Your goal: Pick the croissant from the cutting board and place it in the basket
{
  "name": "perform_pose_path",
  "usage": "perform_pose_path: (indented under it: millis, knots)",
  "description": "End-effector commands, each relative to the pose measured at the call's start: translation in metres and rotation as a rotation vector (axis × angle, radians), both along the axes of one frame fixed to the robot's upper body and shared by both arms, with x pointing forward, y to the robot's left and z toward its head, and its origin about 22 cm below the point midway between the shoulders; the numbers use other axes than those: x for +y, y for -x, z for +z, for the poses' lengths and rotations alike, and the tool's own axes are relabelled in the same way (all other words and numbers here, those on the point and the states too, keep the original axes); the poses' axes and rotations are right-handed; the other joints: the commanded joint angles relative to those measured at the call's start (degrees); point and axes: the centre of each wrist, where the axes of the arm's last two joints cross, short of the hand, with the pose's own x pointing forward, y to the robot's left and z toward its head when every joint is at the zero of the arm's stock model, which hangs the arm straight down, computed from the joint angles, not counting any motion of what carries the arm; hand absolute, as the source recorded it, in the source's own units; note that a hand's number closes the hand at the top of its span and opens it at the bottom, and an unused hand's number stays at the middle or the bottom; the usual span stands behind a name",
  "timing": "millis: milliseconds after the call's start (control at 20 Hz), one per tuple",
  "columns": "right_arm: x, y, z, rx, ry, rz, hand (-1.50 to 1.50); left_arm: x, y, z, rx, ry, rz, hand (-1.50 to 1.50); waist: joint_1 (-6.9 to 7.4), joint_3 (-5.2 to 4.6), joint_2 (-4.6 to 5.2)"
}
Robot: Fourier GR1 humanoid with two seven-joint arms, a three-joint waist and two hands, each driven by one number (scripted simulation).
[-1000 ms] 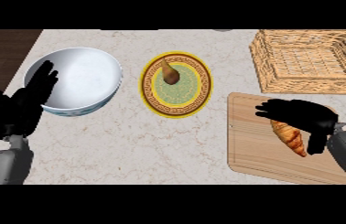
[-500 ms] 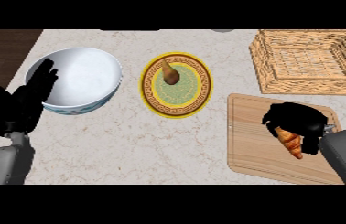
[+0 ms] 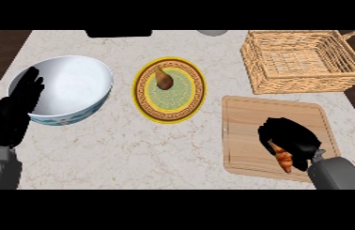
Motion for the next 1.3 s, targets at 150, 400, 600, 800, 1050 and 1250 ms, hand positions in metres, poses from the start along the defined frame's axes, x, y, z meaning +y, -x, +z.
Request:
perform_pose_path:
  millis: [150, 400, 600, 800, 1050, 1250]
  knots:
    - [0.053, 0.063, -0.032, 0.139, -0.284, -0.166, 1.50, -0.004, 0.010, -0.019, 0.076, 0.042, 0.009, 0.00, -1.43, 1.22, 1.70]
    - [0.089, 0.097, -0.031, 0.189, -0.637, -0.215, 1.50, -0.002, 0.012, -0.010, 0.073, 0.044, 0.000, 0.00, -1.62, 1.40, 1.81]
    - [0.095, 0.115, 0.016, 0.090, -0.873, -0.156, 1.50, -0.010, 0.008, -0.013, 0.074, 0.050, 0.014, 0.00, -1.85, 1.25, 1.79]
    - [0.079, 0.146, 0.075, -0.053, -0.912, -0.239, 1.50, -0.009, 0.022, -0.029, 0.086, 0.059, -0.011, 0.00, -0.47, 1.17, 1.91]
    - [0.060, 0.181, 0.144, -0.156, -0.898, -0.353, 1.50, -0.011, 0.006, -0.010, 0.072, 0.044, -0.053, 0.00, 1.17, 1.29, 2.44]
    - [0.071, 0.182, 0.179, -0.218, -0.919, -0.435, 1.50, -0.024, 0.000, -0.024, 0.074, 0.051, -0.077, 0.00, 2.51, 1.22, 2.78]
